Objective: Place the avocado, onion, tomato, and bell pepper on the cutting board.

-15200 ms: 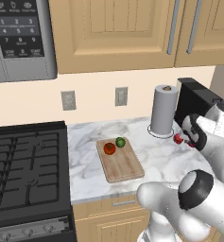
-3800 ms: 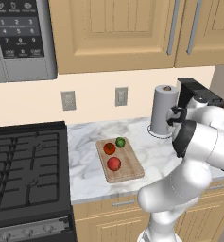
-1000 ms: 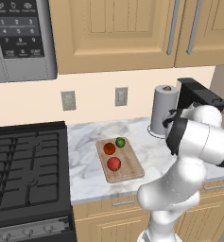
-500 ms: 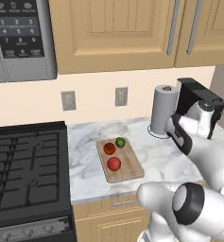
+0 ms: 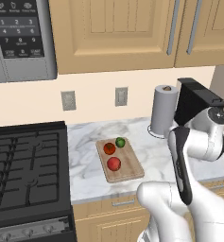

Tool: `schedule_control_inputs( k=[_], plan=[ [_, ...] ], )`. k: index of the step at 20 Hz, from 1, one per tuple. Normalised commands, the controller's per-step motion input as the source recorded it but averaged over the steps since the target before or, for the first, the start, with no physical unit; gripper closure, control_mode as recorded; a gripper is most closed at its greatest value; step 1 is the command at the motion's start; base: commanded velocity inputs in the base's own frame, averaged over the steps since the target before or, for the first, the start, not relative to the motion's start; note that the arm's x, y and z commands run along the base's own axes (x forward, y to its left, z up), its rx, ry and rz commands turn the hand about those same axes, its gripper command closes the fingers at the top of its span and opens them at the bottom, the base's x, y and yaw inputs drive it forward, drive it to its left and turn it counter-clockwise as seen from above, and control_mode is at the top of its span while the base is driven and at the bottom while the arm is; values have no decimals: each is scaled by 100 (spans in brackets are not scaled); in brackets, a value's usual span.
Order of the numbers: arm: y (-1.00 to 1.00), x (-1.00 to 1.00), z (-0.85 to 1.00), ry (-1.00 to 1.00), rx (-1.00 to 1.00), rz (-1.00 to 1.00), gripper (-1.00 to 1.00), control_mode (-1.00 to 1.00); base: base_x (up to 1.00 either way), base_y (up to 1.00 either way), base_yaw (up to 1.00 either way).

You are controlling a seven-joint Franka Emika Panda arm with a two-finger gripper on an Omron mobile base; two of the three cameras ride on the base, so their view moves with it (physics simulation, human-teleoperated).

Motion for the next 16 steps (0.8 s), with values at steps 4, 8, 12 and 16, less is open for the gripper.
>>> schedule_control_inputs(
  k=[4, 8, 12, 16],
  plan=[
    [43, -64, 61, 0, 0, 0, 100, -100, 0, 0, 0],
    [53, -57, 53, 0, 0, 0, 100, -100, 0, 0, 0],
    [54, -41, 34, 0, -2, 11, 100, -100, 0, 0, 0],
    [45, -19, 7, 0, -2, 16, 100, -100, 0, 0, 0]
  ],
)
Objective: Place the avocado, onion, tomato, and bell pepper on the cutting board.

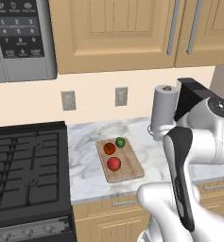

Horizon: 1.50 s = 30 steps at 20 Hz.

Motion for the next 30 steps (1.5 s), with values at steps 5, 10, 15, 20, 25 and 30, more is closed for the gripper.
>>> schedule_control_inputs(
  k=[5, 10, 15, 20, 25, 30],
  plan=[
    [19, 8, -13, 0, 0, 13, 100, -100, 0, 0, 0],
    [27, 23, -18, 0, 0, 11, 100, -100, 0, 0, 0],
    [21, 30, -27, 2, -1, 6, 100, -100, 0, 0, 0],
    [5, 33, -42, 6, -4, 0, 100, -100, 0, 0, 0],
    [9, 32, -45, 8, -2, 0, 100, -100, 0, 0, 0],
    [3, 34, -42, 7, 0, 1, 100, -100, 0, 0, 0]
  ],
)
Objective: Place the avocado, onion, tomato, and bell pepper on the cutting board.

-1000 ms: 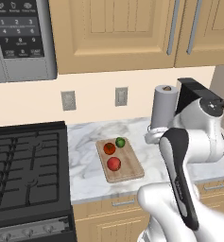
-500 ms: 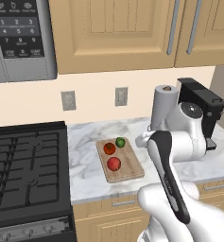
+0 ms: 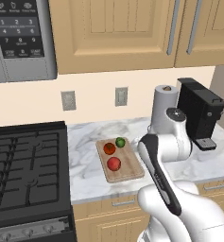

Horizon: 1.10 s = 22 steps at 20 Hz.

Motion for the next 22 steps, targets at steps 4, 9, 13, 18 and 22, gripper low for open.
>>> schedule_control_inputs(
  k=[4, 9, 13, 18, 22],
  plan=[
    [11, 48, -42, 9, 0, 0, 100, -100, 0, 0, 0],
    [15, 45, -30, 7, 0, 0, 100, -100, 0, 0, 0],
    [4, 35, -18, 2, 0, 0, 100, -100, 0, 0, 0],
    [1, 32, -18, 1, 0, 0, 100, -100, 0, 0, 0],
    [8, 41, -27, 6, 0, 0, 100, -100, 0, 0, 0]
  ],
)
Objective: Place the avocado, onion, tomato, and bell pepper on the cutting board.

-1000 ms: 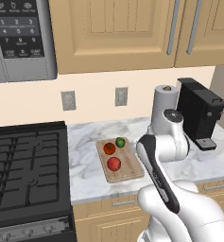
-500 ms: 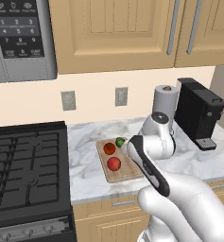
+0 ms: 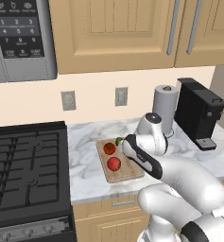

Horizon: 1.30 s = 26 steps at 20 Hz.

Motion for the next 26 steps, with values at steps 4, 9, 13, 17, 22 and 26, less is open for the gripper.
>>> schedule_control_inputs(
  k=[4, 9, 13, 17, 22, 26],
  plan=[
    [6, 30, -18, 3, 0, 0, 100, -100, 0, 0, 0],
    [3, 20, -13, 3, 0, 0, 100, -100, 0, 0, 0],
    [10, 9, -19, 5, 0, 0, 100, -100, 0, 0, 0],
    [16, 9, -22, 7, 0, 0, 100, -100, 0, 0, 0],
    [8, 8, -27, 9, 0, 0, 100, -100, 0, 0, 0],
    [1, 11, -26, 10, 0, 0, 100, -100, 0, 0, 0]
  ],
)
